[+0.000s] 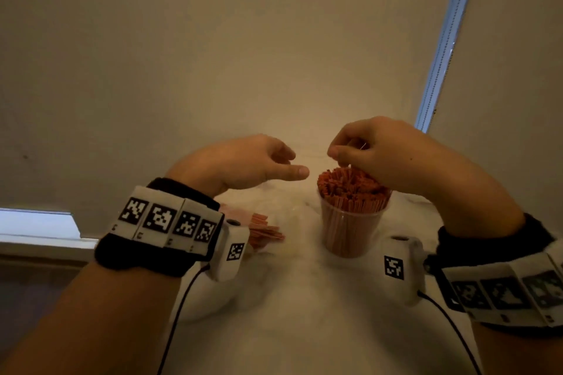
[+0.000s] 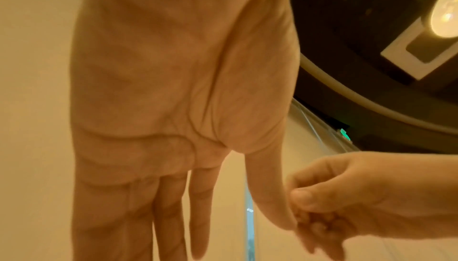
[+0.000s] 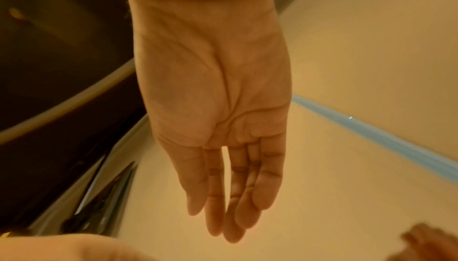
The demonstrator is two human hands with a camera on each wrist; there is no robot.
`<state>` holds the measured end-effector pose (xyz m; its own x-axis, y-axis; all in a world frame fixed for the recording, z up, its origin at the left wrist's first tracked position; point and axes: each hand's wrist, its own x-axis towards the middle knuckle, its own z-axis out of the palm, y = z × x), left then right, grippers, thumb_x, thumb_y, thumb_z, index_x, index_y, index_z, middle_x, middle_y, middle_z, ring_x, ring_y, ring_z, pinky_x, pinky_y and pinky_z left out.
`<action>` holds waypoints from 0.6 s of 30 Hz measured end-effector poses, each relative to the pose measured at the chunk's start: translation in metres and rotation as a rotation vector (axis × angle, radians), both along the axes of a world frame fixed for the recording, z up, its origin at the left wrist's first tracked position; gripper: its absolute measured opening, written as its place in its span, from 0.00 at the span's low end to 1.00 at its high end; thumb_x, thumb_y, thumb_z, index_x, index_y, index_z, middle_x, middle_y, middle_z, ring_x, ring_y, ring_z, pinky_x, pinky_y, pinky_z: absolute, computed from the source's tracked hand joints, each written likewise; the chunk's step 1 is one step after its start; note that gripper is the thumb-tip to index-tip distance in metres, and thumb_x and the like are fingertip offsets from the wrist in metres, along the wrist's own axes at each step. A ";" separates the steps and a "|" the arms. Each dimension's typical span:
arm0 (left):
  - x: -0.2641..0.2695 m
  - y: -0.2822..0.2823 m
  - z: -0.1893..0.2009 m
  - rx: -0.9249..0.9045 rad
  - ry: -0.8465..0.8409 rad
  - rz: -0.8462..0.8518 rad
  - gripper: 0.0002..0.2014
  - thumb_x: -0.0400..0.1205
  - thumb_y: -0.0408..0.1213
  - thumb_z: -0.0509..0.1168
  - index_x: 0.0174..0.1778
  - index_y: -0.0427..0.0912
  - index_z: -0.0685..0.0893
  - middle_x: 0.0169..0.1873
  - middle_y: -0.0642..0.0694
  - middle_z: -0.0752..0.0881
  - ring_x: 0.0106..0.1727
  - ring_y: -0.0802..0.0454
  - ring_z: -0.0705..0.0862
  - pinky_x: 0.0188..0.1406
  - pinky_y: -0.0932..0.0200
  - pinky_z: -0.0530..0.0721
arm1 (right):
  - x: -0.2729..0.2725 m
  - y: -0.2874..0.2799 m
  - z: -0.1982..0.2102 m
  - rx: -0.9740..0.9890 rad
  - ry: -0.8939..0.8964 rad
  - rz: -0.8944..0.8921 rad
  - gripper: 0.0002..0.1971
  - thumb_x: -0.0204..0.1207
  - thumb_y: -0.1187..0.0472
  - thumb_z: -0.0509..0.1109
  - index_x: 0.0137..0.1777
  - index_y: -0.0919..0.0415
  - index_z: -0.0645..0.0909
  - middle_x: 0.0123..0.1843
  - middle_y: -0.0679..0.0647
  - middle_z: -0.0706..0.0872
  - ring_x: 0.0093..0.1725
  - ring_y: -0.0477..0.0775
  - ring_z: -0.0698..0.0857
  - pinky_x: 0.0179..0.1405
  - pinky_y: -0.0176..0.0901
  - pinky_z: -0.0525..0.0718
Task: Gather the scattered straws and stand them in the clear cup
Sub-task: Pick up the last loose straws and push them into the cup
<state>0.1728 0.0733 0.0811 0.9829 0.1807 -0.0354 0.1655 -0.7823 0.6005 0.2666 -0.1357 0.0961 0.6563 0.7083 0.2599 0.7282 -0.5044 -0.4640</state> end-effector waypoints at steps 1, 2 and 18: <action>-0.009 0.011 0.001 0.052 0.025 0.019 0.37 0.76 0.65 0.71 0.77 0.48 0.81 0.69 0.52 0.86 0.66 0.54 0.84 0.72 0.49 0.80 | -0.011 0.006 -0.003 -0.039 0.001 0.029 0.07 0.82 0.44 0.67 0.51 0.39 0.86 0.42 0.35 0.87 0.43 0.38 0.84 0.36 0.36 0.78; -0.017 0.022 -0.001 0.123 0.060 0.047 0.31 0.80 0.64 0.69 0.74 0.49 0.83 0.67 0.52 0.87 0.65 0.54 0.84 0.71 0.49 0.80 | -0.022 0.015 -0.007 -0.097 0.007 0.062 0.07 0.82 0.47 0.67 0.52 0.40 0.87 0.42 0.35 0.88 0.43 0.38 0.85 0.37 0.36 0.79; -0.034 0.052 -0.083 0.655 0.555 0.100 0.34 0.84 0.58 0.69 0.83 0.43 0.73 0.73 0.43 0.82 0.70 0.40 0.82 0.68 0.48 0.78 | -0.042 0.146 -0.103 -0.776 -0.259 0.160 0.09 0.81 0.60 0.65 0.50 0.63 0.85 0.37 0.55 0.80 0.30 0.54 0.75 0.40 0.46 0.74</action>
<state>0.1383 0.1249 -0.0022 0.8328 0.4171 -0.3640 0.3878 -0.9088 -0.1541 0.2247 0.0104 -0.0071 0.5191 0.8281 -0.2115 0.8541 -0.4932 0.1651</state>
